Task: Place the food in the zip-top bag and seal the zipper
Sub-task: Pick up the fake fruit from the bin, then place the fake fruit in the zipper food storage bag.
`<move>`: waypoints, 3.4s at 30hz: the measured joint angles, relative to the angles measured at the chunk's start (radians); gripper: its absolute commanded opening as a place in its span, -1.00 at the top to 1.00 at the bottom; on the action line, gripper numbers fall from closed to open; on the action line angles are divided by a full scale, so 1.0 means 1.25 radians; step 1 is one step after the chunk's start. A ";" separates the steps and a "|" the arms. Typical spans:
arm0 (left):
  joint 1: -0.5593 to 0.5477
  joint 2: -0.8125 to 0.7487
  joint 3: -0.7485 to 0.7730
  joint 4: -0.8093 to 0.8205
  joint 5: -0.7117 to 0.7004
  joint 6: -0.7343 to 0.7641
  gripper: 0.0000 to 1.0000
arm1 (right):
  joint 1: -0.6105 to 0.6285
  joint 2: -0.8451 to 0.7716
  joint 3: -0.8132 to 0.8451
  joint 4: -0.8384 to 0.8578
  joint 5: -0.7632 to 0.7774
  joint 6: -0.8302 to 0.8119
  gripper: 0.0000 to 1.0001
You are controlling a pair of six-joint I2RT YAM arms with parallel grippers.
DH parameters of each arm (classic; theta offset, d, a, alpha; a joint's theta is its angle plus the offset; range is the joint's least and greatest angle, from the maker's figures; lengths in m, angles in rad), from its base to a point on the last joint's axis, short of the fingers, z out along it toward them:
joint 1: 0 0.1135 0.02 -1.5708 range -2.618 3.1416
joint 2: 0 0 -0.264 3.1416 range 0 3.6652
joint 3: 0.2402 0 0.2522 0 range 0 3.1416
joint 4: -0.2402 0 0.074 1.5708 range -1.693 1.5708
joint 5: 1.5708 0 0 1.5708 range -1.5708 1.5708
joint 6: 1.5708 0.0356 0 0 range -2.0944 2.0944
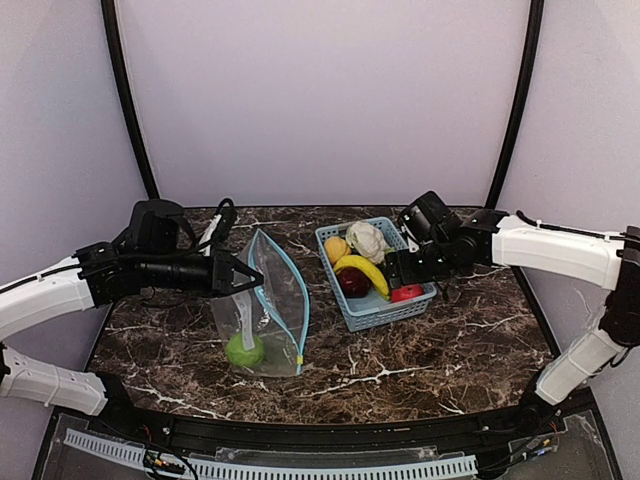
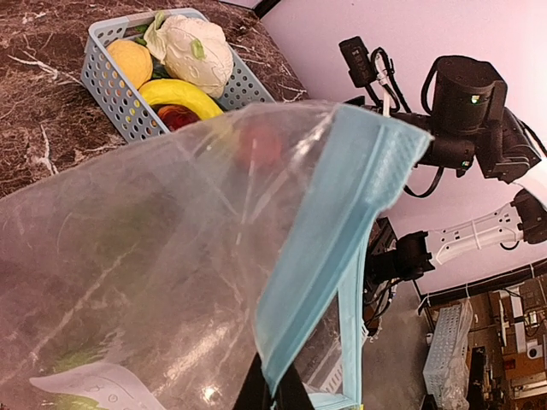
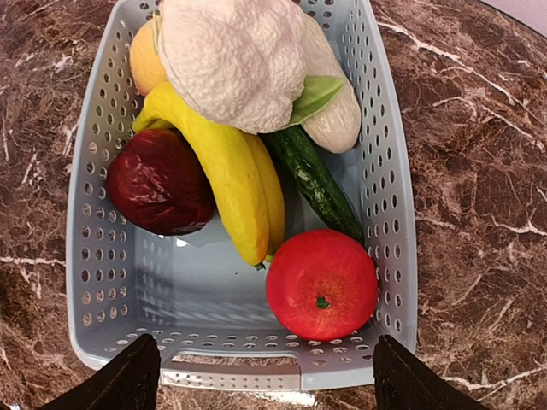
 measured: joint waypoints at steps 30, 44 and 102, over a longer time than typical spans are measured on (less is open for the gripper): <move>0.000 -0.044 -0.014 -0.010 -0.012 -0.003 0.99 | -0.044 0.239 0.084 -0.071 0.031 -0.019 -0.53; 0.000 -0.044 -0.014 -0.010 -0.019 -0.003 0.99 | -0.045 0.251 0.094 -0.044 -0.024 -0.031 -0.66; 0.000 -0.021 0.003 -0.023 -0.023 -0.009 0.99 | 0.219 -0.172 0.074 0.102 -0.142 0.011 0.03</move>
